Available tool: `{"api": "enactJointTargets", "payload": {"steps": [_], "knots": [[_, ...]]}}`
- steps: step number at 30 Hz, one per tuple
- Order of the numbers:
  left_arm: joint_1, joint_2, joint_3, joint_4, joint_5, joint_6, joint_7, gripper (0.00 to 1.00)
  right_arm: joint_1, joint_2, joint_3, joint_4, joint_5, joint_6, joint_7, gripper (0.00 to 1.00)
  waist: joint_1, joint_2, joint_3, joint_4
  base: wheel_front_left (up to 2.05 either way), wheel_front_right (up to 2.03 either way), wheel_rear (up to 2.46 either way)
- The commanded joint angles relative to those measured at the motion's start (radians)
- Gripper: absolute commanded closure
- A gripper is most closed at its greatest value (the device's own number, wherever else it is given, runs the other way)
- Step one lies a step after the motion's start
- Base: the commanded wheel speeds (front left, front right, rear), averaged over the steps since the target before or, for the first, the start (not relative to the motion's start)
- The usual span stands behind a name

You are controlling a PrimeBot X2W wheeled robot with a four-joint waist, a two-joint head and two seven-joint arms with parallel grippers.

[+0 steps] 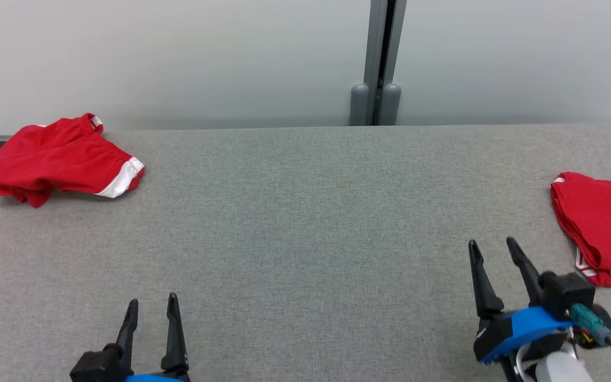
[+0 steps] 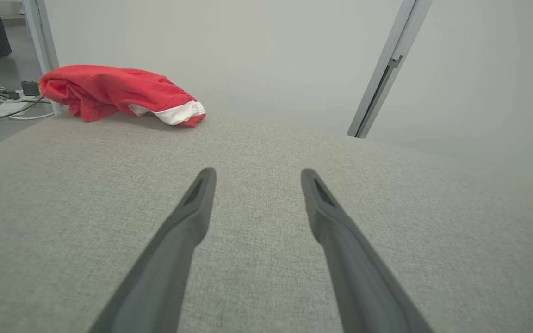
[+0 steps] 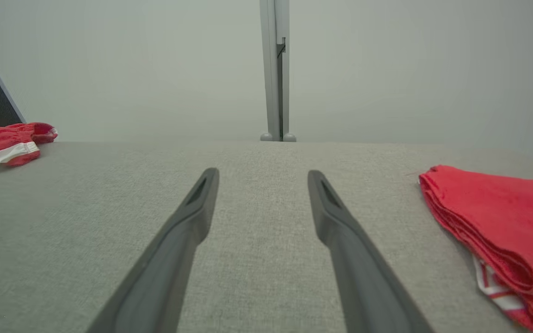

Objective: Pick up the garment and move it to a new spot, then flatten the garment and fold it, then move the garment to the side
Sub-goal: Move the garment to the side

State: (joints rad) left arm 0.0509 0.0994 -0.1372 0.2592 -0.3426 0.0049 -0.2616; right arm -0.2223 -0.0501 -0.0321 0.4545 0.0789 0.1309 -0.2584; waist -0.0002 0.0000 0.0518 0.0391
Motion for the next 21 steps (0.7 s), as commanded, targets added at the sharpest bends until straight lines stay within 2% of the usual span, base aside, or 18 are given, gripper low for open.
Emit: {"api": "enactJointTargets", "payload": {"steps": [1,10,21], "knots": [[0.015,-0.001,0.004,0.006,0.003,-0.004,-0.004,0.00,0.046,-0.003,0.006,-0.017,0.021,0.000,-0.006,0.00,0.0002,0.0000,-0.006,0.007,0.00,0.00,0.00],[0.010,-0.007,-0.010,0.043,0.018,-0.021,-0.005,0.00,0.157,-0.002,0.032,-0.051,0.110,0.000,-0.008,0.00,0.0002,0.0000,-0.021,0.015,0.00,0.00,0.00],[0.000,-0.010,-0.004,0.058,0.022,-0.031,-0.005,0.00,0.169,-0.002,0.037,-0.068,0.085,0.000,-0.008,0.00,0.0002,0.0000,-0.024,0.007,0.00,0.00,0.00]]}}
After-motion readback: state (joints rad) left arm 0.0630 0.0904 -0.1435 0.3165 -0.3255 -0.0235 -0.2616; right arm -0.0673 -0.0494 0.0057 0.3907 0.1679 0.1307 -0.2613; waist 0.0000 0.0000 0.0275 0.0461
